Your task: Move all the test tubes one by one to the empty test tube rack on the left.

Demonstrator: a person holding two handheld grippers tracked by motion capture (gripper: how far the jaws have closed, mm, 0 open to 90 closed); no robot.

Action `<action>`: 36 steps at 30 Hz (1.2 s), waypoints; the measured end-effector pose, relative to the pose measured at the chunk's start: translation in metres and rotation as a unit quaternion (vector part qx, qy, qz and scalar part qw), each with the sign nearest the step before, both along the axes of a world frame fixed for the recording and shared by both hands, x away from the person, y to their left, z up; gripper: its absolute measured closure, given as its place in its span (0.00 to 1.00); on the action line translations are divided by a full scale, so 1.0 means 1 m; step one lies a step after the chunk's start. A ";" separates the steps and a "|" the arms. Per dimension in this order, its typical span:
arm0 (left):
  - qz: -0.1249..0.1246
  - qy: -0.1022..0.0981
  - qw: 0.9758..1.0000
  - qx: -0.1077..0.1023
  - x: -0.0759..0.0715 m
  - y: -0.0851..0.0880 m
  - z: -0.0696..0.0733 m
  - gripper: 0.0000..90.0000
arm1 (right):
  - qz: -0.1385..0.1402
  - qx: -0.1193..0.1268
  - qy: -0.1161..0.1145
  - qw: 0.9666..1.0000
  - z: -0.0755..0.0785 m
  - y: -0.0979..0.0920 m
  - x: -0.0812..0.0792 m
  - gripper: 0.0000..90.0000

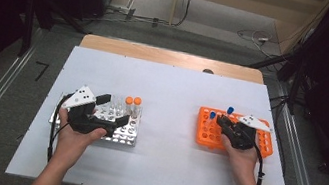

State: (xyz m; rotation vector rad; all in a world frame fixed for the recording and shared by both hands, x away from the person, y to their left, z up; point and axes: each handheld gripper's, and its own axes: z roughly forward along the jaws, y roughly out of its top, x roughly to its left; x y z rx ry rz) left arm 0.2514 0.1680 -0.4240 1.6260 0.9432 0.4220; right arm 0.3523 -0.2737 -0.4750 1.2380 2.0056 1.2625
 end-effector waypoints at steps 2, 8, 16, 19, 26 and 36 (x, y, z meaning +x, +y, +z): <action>-0.002 -0.002 1.000 -0.002 0.000 -0.002 0.002 0.02 | 0.001 0.016 -0.010 1.000 0.006 -0.004 -0.002 0.83; -0.015 -0.005 1.000 -0.004 0.002 -0.009 0.006 0.02 | 0.025 0.045 -0.031 0.998 0.028 -0.016 -0.015 0.83; -0.056 -0.014 0.998 -0.011 0.002 -0.025 0.012 0.10 | 0.106 0.069 -0.022 0.992 0.048 -0.011 -0.039 0.83; -0.076 -0.019 0.997 -0.018 0.003 -0.032 0.014 0.17 | 0.141 0.066 -0.017 0.988 0.051 -0.001 -0.050 0.83; -0.127 -0.021 0.991 -0.032 0.003 -0.053 0.015 0.33 | 0.204 0.049 -0.006 0.978 0.049 0.028 -0.071 0.83; -0.204 -0.016 0.978 -0.035 0.000 -0.092 0.011 0.50 | 0.260 0.026 0.000 0.965 0.043 0.066 -0.090 0.83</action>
